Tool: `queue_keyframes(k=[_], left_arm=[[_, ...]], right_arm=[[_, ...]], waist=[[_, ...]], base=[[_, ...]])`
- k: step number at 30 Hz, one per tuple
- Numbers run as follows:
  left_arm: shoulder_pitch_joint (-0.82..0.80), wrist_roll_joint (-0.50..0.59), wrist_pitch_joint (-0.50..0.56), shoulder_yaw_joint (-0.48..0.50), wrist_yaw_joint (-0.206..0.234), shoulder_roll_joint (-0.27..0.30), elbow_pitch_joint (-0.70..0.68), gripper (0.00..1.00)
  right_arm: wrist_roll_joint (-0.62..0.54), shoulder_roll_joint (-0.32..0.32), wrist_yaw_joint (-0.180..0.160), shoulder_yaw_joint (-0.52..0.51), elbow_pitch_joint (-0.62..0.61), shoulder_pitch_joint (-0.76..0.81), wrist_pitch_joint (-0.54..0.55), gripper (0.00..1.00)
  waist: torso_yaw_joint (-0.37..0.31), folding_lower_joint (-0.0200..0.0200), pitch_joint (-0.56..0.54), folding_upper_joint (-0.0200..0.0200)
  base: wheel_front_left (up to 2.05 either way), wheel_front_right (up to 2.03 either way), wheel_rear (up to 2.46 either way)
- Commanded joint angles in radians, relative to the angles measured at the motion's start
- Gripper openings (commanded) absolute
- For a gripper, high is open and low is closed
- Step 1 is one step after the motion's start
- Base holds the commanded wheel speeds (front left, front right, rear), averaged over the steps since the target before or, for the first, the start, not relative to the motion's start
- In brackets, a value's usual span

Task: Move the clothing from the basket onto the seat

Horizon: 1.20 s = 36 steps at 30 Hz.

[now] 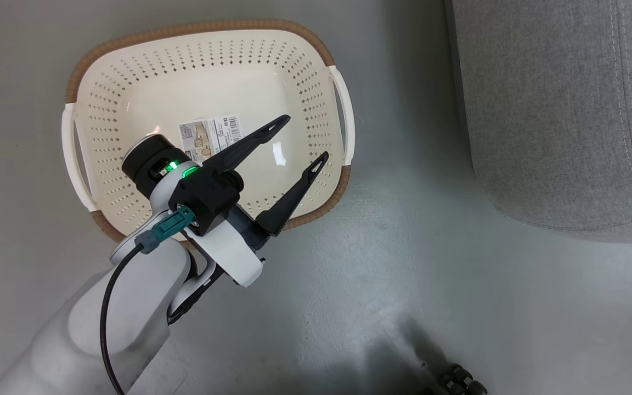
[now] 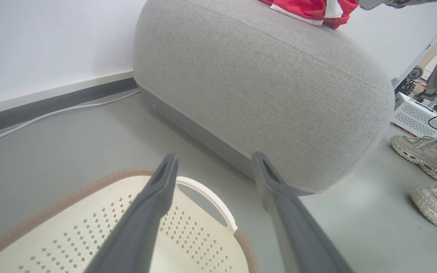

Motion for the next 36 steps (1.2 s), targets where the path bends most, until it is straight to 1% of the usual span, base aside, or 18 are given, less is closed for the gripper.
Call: queue_keyframes(k=[1,9,12,18,22,27,36], left_arm=[[-0.012,-0.005,-0.007,0.028,-0.003,0.010,-0.018,1.00],[-0.004,-0.013,-0.012,0.036,-0.003,-0.024,0.011,1.00],[0.007,-0.015,-0.013,0.045,-0.003,-0.058,0.018,1.00],[0.040,-0.015,-0.013,0.081,-0.004,-0.095,0.027,1.00],[0.067,-0.007,-0.013,0.127,-0.004,-0.117,0.043,1.00],[0.104,-0.002,-0.013,0.186,-0.004,-0.148,0.071,1.00],[0.178,0.021,-0.013,0.332,-0.004,-0.195,0.112,1.00]], right_arm=[[0.011,-0.028,0.001,0.010,-0.018,0.021,-0.010,1.00],[0.102,-0.028,0.001,0.135,-0.055,0.081,-0.013,1.00],[0.163,-0.024,0.001,0.208,-0.085,0.140,-0.014,1.00],[0.216,-0.011,0.001,0.295,-0.114,0.216,-0.014,1.00],[0.259,0.000,0.001,0.366,-0.128,0.262,-0.014,1.00],[0.309,-0.009,0.001,0.468,-0.142,0.323,-0.014,1.00],[0.415,-0.010,0.001,0.653,-0.216,0.432,-0.014,1.00]], waist=[[0.005,0.0000,-0.009,0.0000],[0.029,0.0000,-0.072,0.0000],[0.050,0.0000,-0.125,0.0000],[0.085,0.0000,-0.205,0.0000],[0.118,0.0000,-0.265,0.0000],[0.159,0.0000,-0.338,0.0000],[0.225,0.0000,-0.462,0.0000]], base=[[0.00,0.00,0.00],[0.00,0.00,0.00],[0.00,0.00,0.00],[0.00,0.00,0.00],[0.00,0.00,0.00],[0.00,0.00,0.00],[0.00,0.00,0.00]])
